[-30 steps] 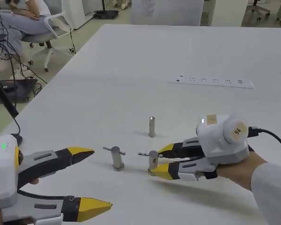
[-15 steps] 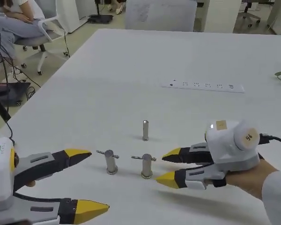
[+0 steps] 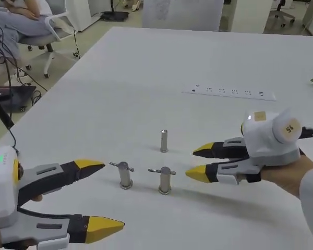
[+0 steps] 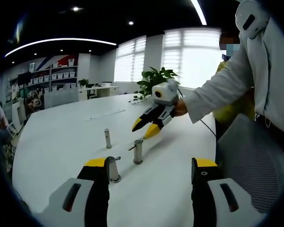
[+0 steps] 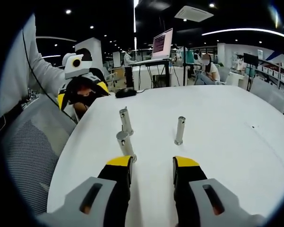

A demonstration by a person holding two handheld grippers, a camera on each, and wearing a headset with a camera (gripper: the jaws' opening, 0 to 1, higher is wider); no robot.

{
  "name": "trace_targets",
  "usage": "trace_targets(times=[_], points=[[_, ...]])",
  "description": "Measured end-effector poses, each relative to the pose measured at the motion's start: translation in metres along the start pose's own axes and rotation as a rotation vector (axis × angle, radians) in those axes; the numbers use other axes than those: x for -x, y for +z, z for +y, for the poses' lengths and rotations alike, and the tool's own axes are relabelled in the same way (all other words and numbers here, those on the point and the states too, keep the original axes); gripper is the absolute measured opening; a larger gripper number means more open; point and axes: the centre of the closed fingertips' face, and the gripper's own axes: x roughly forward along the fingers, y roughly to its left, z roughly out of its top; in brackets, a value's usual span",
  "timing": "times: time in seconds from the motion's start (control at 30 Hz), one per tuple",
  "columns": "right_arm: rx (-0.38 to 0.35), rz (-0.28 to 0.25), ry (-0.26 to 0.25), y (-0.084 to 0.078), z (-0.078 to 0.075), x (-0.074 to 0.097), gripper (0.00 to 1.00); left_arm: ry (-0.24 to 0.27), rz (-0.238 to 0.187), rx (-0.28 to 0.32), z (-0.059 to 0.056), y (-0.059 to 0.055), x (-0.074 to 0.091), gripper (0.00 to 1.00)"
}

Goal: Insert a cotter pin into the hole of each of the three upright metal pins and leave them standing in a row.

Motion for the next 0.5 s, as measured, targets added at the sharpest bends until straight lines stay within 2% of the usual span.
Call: trace_targets(times=[0.5], points=[[0.01,-0.009,-0.007,0.024,-0.024,-0.026,0.38,0.007,-0.009,0.019,0.002,-0.002,0.001,0.71]])
